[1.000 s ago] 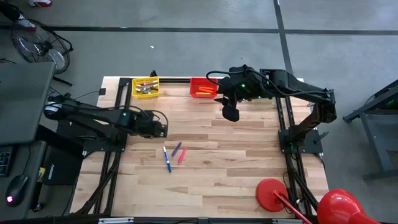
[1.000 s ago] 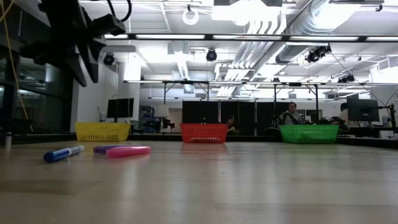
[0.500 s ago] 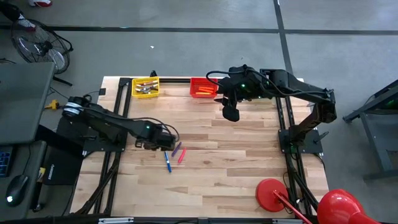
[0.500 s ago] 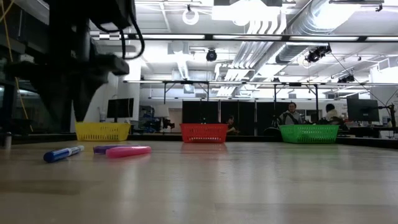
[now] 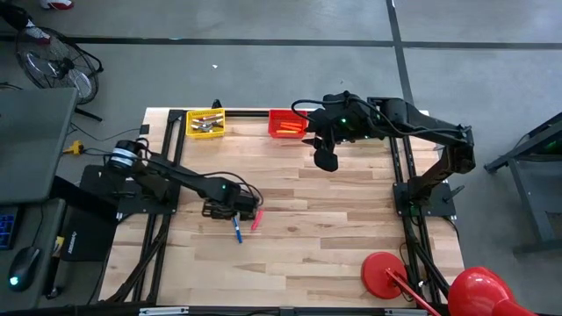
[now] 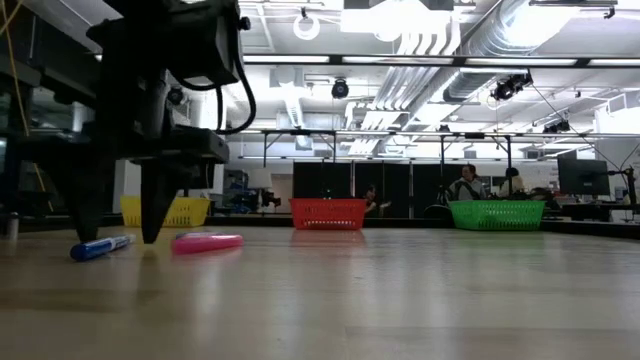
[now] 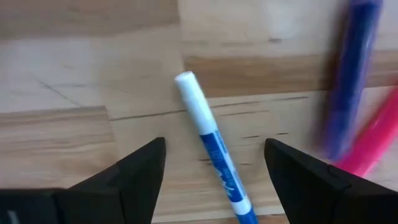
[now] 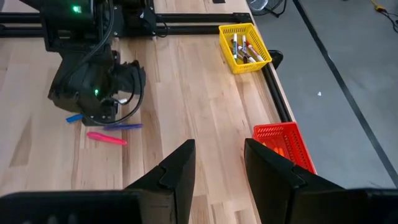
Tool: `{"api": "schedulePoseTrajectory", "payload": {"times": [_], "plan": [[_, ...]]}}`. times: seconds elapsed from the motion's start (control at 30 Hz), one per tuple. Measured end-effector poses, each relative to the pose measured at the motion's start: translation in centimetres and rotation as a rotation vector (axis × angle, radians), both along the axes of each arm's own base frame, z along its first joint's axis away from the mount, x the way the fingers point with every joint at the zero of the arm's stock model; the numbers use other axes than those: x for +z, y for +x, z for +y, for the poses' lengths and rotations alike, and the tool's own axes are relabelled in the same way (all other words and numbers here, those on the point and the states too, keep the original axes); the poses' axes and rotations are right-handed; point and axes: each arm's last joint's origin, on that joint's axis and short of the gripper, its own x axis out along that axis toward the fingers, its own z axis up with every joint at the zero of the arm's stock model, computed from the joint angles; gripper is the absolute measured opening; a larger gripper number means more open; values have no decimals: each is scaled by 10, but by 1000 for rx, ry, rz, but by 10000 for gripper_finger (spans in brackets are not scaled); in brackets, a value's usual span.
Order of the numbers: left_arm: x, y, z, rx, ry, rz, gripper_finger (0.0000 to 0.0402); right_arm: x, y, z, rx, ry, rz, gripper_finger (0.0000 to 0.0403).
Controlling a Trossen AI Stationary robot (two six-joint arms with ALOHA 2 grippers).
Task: Pick & Place Markers
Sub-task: Put the blue marker into the yellow bin
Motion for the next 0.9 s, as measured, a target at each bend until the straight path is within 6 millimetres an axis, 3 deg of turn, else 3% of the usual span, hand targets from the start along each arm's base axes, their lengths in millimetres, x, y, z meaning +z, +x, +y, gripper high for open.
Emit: {"api": "schedulePoseTrajectory", "payload": {"times": [0.5,0.9], "plan": [[-8,2,-8,3,-44,21,174,-1,-1,0,-2,2,14,126],[-7,-2,-37,25,-58,-9,131,-1,-1,0,0,-3,22,126]]}}
